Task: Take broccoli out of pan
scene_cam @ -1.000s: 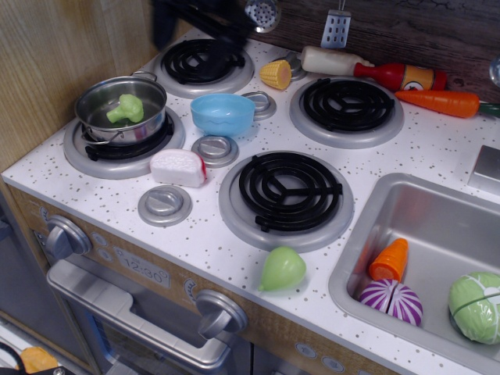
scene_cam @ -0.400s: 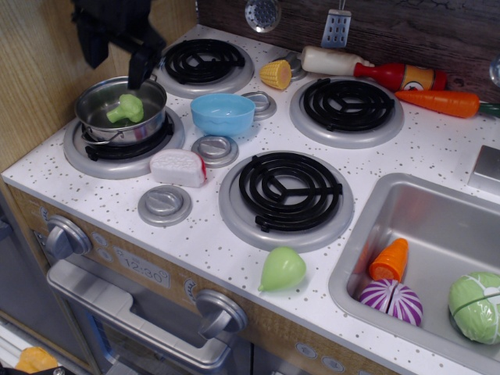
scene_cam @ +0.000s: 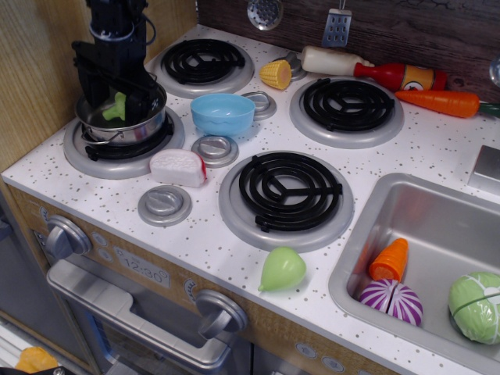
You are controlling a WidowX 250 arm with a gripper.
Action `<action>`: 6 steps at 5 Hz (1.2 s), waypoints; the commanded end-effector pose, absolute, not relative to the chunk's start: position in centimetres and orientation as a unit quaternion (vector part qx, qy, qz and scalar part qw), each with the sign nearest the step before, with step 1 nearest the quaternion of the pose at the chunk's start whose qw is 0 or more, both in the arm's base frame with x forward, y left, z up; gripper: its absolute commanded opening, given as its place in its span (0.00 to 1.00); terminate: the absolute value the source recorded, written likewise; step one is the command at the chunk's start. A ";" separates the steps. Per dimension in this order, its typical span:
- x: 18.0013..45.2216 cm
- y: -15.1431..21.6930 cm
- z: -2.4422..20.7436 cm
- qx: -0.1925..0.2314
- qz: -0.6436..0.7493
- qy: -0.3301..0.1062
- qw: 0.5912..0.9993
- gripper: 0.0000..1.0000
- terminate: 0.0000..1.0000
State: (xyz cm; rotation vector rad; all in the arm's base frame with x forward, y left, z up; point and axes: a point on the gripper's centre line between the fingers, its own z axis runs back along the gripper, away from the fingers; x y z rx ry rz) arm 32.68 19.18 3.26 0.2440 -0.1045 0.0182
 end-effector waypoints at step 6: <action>34.2 17.5 12.7 0.214 0.025 -0.106 0.971 0.00 0.00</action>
